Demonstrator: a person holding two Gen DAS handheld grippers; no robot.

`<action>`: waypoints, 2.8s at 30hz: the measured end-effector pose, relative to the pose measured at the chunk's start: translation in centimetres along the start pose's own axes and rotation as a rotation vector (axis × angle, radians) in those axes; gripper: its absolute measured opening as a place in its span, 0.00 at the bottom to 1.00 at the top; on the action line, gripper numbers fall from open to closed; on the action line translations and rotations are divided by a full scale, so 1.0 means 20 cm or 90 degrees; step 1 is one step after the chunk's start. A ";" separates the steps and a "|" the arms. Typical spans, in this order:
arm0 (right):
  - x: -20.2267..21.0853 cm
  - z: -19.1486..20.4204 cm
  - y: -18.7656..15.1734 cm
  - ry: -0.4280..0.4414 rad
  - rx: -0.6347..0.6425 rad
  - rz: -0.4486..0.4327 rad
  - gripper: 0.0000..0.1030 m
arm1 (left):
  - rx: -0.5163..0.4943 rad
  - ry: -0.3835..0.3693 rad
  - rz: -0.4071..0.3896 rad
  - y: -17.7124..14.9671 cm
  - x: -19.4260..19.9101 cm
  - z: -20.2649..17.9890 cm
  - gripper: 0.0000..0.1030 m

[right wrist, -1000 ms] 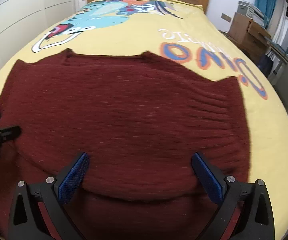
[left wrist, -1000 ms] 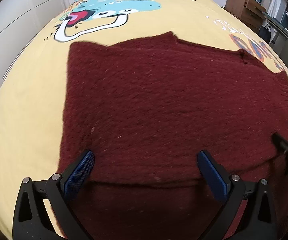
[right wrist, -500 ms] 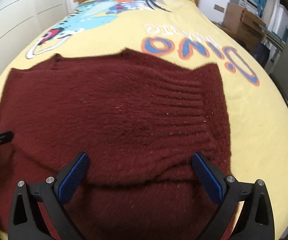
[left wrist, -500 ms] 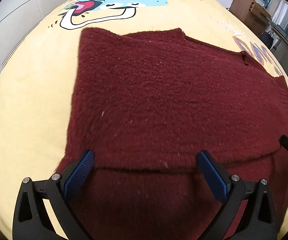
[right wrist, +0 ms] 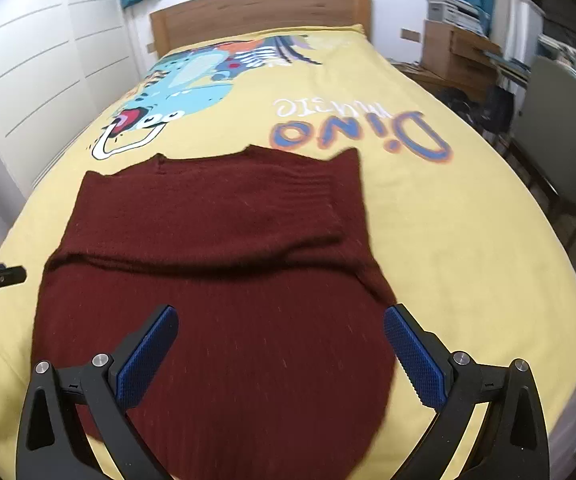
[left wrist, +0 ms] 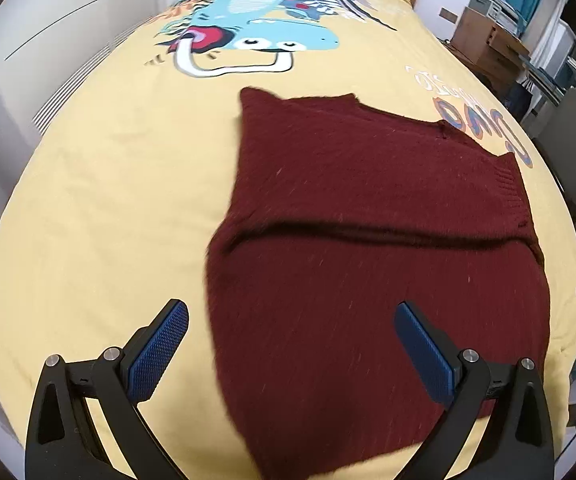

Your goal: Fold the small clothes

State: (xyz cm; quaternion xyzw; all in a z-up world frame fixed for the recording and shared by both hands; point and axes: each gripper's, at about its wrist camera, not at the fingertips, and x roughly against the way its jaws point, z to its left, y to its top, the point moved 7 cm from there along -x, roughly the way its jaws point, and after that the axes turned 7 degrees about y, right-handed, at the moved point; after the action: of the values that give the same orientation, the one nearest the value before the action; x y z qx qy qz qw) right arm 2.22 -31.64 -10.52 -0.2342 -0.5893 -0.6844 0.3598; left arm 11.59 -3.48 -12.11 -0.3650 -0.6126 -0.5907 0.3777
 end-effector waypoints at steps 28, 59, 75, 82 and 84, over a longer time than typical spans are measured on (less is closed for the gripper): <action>-0.16 -0.23 -0.73 -0.021 -0.159 0.261 1.00 | -0.055 -0.034 0.233 -0.65 -0.28 -0.01 0.83; 0.05 -0.17 0.22 0.088 -0.095 0.096 0.11 | -0.050 -0.173 0.001 0.28 0.22 -0.04 0.09; -0.48 -0.16 0.79 0.029 -0.067 0.082 0.11 | 0.003 -0.058 -0.010 0.75 -0.32 0.04 0.09; -0.75 -0.21 0.68 0.008 -0.105 0.135 0.14 | -0.012 -0.014 0.043 0.67 -0.58 0.03 0.22; -0.77 -0.21 0.67 0.004 -0.110 0.140 0.24 | -0.001 -0.023 0.048 0.66 -0.58 0.03 0.31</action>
State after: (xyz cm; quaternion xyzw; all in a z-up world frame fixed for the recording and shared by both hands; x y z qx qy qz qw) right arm 22.69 -33.07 -14.27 -0.3252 -0.4981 -0.6897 0.4129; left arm 28.59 -2.43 -16.59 -0.3985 -0.6048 -0.5699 0.3882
